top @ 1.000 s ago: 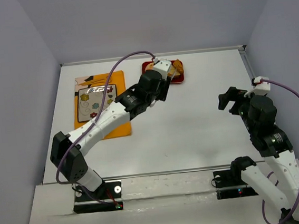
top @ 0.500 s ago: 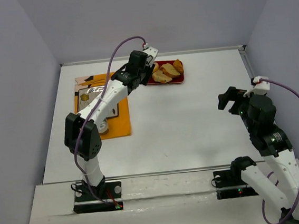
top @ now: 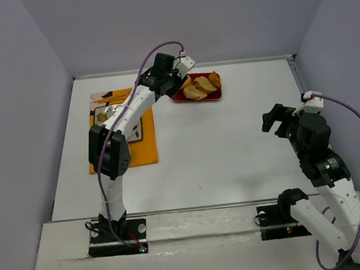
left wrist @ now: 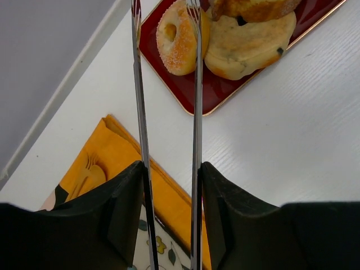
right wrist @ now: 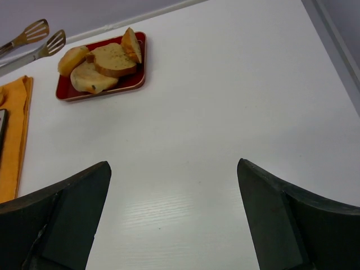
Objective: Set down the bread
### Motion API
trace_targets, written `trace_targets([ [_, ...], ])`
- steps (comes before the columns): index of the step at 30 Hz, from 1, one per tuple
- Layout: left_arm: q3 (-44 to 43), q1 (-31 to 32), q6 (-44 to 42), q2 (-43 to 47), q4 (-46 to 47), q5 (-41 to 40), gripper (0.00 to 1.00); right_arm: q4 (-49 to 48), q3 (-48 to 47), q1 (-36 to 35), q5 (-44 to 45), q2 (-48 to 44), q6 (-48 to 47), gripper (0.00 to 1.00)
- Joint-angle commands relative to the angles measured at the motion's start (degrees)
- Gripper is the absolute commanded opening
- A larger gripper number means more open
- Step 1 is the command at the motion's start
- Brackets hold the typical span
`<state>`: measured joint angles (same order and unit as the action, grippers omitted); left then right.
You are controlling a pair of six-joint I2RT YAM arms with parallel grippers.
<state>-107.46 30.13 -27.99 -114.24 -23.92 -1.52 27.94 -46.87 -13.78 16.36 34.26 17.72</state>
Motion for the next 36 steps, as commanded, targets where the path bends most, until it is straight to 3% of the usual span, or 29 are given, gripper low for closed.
trace_targets([
  [1, -4.24, -1.21, -2.68, -2.65, -3.84, 4.49, 0.51, -0.96, -0.41, 0.07, 1.57, -0.07, -0.84, 1.00],
  [18, -10.31, -2.97, -0.31, -9.16, -7.28, 2.58, 0.50, -0.96, -0.33, 0.07, 3.24, -0.60, -0.66, 1.00],
  [23, -10.93, -2.97, -0.05, -8.72, -8.42, -1.20, 0.60, -0.96, -0.33, 0.07, 3.76, -0.51, -0.67, 1.00],
  [28, -11.10, -2.88, 0.04, -9.07, -8.77, -1.47, 0.60, -0.87, -0.33, 0.07, 3.94, -0.33, -0.66, 1.00],
  [30, -11.46, -2.88, 0.21, -9.60, -9.04, -1.29, 0.56, -0.87, -0.41, 0.07, 4.12, -0.51, -0.66, 1.00],
  [36, -12.42, -2.88, 1.09, -10.75, -9.74, 0.72, 0.32, -0.87, -0.24, 0.07, 4.47, -0.86, -0.40, 1.00],
])
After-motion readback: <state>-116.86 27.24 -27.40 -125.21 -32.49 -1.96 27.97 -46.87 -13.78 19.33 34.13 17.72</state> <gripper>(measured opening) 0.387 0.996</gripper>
